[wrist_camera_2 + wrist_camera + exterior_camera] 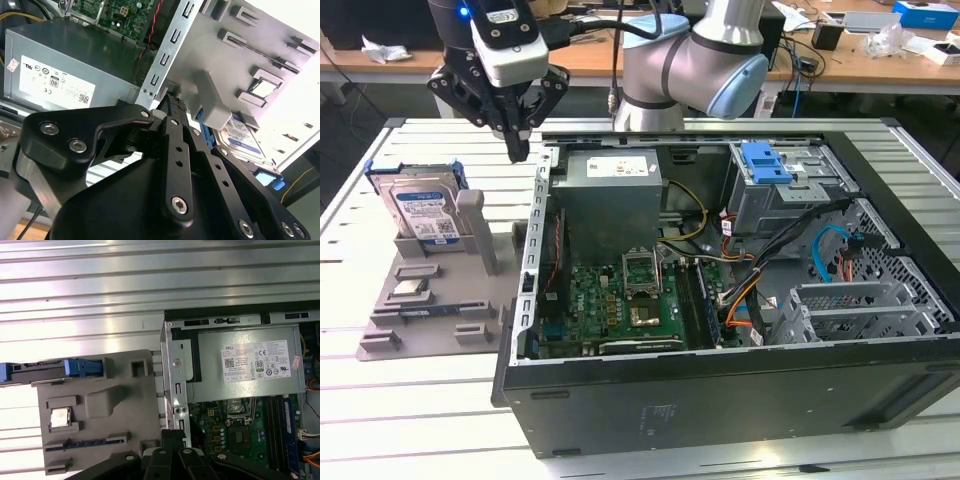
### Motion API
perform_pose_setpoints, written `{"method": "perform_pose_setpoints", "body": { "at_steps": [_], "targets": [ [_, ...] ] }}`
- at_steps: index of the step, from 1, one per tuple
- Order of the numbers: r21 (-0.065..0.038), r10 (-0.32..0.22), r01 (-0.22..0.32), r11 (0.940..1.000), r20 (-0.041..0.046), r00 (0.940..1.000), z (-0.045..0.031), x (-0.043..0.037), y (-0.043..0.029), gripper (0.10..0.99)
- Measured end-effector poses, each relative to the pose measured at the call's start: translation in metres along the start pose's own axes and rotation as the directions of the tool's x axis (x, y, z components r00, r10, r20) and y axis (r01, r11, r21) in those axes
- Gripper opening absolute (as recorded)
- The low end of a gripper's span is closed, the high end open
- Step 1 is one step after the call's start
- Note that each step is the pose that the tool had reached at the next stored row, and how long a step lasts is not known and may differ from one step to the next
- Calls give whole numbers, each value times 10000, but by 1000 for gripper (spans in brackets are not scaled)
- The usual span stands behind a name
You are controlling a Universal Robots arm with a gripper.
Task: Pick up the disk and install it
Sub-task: 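Reach for the disk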
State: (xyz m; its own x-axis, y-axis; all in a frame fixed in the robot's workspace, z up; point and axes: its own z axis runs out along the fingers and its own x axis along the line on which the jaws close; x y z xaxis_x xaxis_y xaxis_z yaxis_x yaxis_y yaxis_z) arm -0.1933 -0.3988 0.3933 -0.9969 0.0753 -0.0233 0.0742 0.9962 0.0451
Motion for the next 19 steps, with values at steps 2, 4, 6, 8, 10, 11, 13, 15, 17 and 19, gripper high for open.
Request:
{"method": "perform_pose_setpoints", "body": {
  "at_steps": [2,4,6,8,10,11,13,15,17,19],
  "targets": [
    [0,0,0,10000,1,10000,0,14,-1,106],
    [0,0,0,10000,0,10000,-1,32,-2,106],
    [1,0,0,10000,0,10000,-2,49,-4,106],
    [1,-1,1,10000,0,10000,-2,67,-5,106],
    [0,-1,1,10000,0,10000,-2,91,-7,106],
    [0,0,0,10000,0,10000,-3,98,-7,106],
    [0,0,0,10000,0,10000,-3,122,-9,106],
    [0,0,0,10000,0,10000,-4,139,-10,106],
    [0,-1,1,10000,0,10000,-4,156,-12,106],
    [1,0,0,10000,0,10000,-5,172,-13,106]
  ]
}}
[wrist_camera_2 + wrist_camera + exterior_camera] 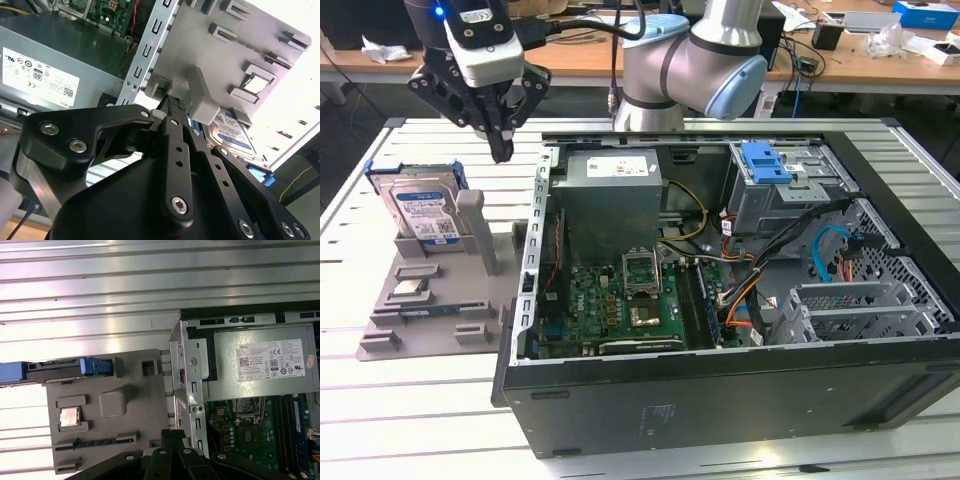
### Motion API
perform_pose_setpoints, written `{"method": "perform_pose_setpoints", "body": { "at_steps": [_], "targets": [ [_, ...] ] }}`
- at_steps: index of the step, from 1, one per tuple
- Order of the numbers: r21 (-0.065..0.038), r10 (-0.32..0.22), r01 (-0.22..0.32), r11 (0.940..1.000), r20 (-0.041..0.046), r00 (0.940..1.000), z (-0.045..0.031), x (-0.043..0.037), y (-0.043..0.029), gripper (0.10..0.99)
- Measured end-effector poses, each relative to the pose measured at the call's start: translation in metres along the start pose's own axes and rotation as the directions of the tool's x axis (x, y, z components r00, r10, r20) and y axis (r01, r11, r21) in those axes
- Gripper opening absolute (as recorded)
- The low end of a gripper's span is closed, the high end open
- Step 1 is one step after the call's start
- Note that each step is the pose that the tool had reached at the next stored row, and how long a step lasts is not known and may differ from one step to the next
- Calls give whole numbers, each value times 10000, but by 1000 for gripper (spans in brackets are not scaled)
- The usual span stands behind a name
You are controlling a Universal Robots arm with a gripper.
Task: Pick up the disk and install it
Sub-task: 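Reach for the disk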
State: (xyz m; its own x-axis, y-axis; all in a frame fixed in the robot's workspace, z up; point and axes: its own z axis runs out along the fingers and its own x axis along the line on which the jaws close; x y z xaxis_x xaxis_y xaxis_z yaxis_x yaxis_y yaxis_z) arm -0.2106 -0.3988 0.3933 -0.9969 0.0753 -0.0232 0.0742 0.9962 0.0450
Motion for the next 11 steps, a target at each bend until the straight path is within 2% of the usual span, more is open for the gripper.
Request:
{"method": "perform_pose_setpoints", "body": {
  "at_steps": [11],
  "targets": [
    [0,-1,1,10000,0,10000,-3,98,-7,106]
  ]
}}
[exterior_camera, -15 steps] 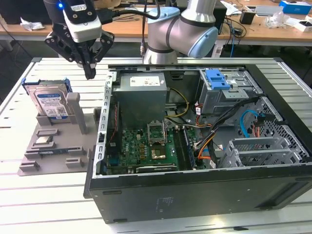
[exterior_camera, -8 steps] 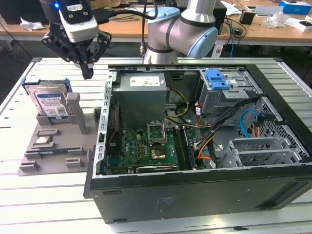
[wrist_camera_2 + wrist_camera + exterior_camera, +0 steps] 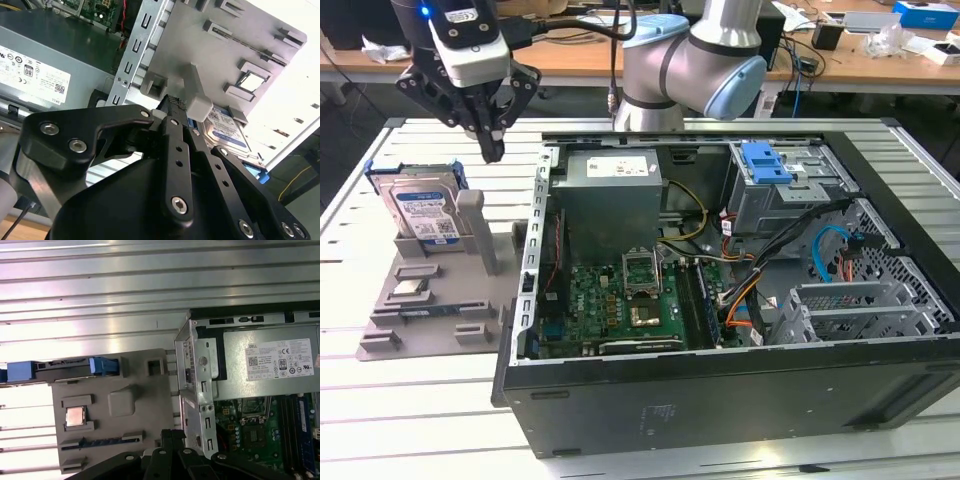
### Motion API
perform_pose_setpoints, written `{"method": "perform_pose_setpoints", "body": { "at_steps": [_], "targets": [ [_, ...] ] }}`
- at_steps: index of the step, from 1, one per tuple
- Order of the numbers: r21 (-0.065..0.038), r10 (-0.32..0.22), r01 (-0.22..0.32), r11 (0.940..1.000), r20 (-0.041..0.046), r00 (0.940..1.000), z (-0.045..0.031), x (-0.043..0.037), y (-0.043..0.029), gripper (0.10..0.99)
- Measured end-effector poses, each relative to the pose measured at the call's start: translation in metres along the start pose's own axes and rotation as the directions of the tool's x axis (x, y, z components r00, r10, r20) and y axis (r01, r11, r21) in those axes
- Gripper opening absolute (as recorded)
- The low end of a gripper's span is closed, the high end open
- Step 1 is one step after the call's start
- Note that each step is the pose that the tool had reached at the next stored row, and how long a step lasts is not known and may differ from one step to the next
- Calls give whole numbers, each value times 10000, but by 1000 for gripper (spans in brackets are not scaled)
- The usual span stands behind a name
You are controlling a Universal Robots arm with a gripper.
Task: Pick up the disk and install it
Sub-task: 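Reach for the disk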
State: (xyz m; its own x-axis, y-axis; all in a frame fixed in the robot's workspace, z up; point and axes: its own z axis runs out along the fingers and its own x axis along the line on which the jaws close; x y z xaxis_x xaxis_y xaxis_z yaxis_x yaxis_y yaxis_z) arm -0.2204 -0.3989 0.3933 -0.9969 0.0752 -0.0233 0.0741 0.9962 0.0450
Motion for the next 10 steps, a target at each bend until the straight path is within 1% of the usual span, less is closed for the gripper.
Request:
{"method": "perform_pose_setpoints", "body": {
  "at_steps": [4,8,10],
  "targets": [
    [0,0,0,10000,0,10000,-1,47,-3,106],
    [-1,2,-2,10000,1,10000,-4,147,-11,106],
    [0,2,-2,10000,0,10000,-5,184,-13,106]
  ]
}}
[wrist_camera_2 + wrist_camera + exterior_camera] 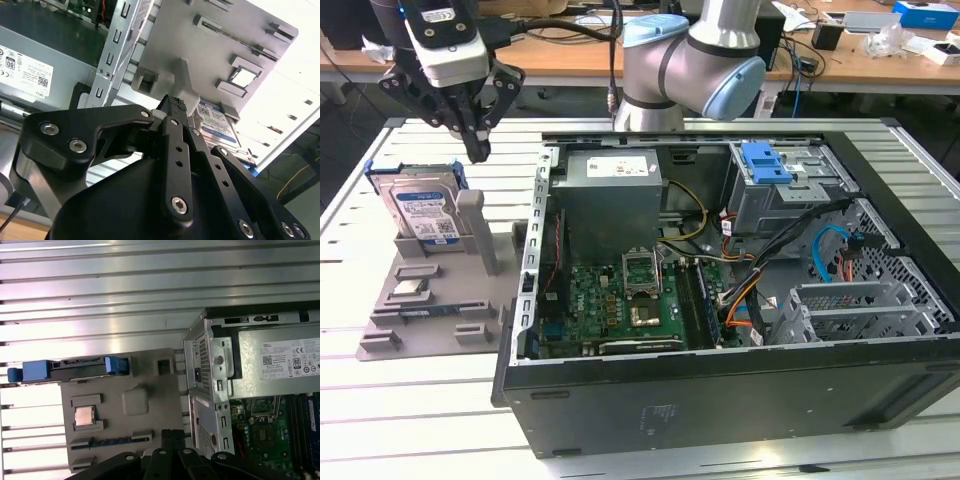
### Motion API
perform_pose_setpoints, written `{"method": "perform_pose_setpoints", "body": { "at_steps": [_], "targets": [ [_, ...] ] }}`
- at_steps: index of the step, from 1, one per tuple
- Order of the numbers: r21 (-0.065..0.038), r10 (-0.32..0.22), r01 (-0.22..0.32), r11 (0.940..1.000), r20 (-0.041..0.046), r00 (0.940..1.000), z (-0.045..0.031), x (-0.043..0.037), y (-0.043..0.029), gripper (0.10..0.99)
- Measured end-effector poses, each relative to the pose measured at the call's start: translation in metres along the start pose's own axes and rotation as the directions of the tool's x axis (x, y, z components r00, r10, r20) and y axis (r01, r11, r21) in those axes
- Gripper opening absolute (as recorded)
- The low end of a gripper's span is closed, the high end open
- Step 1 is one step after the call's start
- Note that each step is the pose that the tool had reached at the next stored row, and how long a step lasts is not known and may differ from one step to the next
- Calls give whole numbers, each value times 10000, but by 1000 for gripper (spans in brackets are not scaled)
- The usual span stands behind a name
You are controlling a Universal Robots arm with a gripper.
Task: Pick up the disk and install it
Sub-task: 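Reach for the disk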
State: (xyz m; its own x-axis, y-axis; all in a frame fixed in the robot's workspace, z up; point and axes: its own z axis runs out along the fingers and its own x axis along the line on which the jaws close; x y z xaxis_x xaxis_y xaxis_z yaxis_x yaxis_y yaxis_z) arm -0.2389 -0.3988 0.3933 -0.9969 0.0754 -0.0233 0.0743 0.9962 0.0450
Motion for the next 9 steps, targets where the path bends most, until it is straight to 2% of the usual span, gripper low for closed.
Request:
{"method": "perform_pose_setpoints", "body": {
  "at_steps": [5,9],
  "targets": [
    [0,-2,2,10000,0,10000,-3,121,-9,106],
    [-1,-1,1,10000,0,10000,-5,188,-14,106]
  ]
}}
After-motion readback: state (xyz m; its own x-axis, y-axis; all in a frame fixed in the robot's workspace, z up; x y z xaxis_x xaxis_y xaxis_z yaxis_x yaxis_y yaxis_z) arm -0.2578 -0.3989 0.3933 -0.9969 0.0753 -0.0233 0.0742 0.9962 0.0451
